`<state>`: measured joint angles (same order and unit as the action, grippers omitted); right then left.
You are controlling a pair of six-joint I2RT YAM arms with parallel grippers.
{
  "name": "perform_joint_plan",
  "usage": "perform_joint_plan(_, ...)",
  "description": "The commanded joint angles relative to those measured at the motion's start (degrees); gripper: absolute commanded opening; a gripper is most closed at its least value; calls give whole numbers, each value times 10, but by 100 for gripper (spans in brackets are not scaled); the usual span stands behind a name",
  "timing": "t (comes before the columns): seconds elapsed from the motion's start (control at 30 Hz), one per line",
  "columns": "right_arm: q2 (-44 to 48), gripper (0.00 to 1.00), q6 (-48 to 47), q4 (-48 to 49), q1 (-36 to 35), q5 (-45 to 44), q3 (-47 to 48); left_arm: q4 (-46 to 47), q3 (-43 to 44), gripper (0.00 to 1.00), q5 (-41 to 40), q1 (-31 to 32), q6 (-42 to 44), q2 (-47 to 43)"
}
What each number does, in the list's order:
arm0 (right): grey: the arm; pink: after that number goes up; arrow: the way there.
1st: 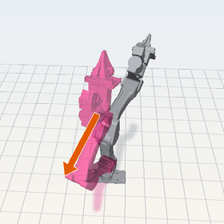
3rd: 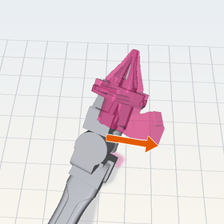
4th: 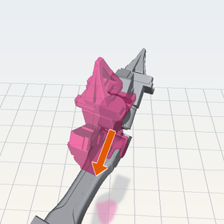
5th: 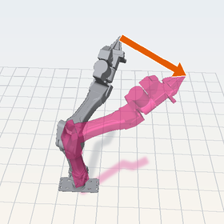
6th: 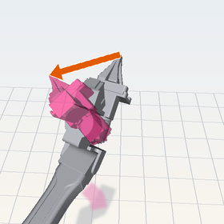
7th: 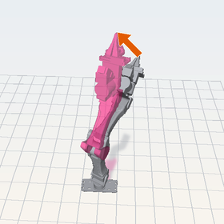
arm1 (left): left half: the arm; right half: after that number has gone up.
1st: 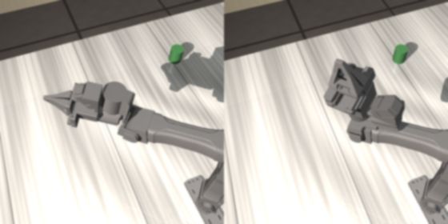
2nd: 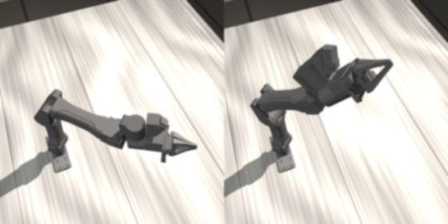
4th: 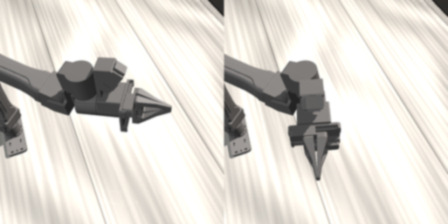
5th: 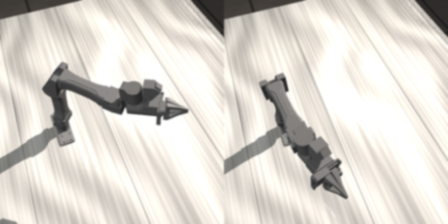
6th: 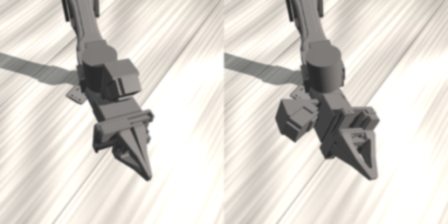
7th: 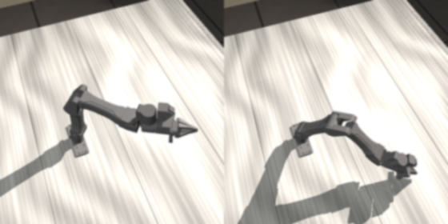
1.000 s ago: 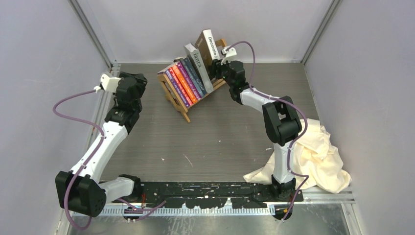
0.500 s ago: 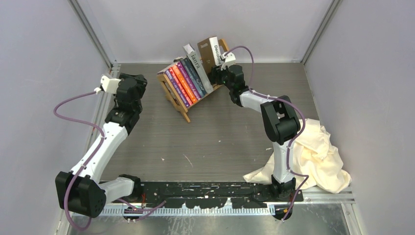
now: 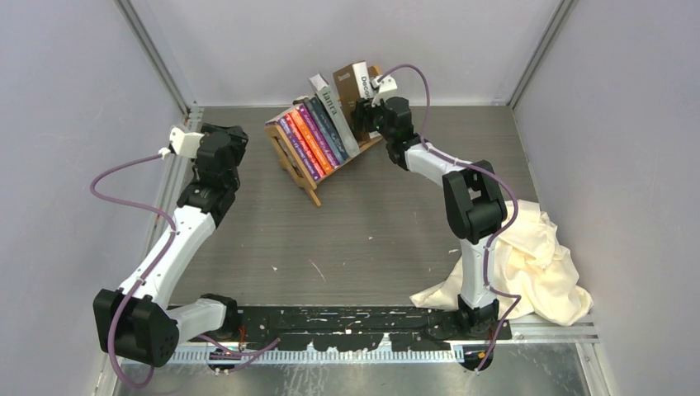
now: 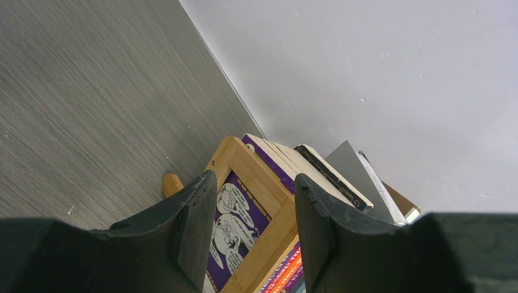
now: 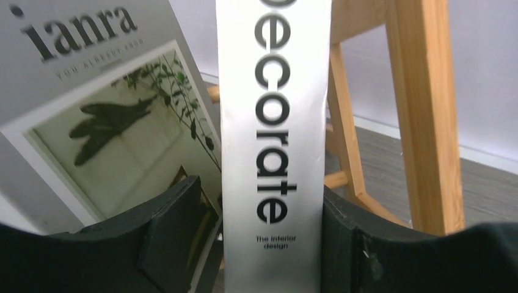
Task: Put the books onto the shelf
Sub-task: Place the book on the shelf.
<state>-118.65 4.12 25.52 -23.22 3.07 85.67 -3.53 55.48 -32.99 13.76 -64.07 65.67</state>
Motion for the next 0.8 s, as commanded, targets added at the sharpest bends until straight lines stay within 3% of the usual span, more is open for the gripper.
perform_joint_plan(0.0,28,67,-10,0,4,-1,57,14,20,50,-23,1,3,-12)
perform_joint_plan(0.33,-18,59,-8,-68,10,48,148,18,10,50,-23,1,-6,-9)
perform_joint_plan(0.77,-20,46,-18,-108,16,102,154,22,-15,50,-20,1,-26,-20)
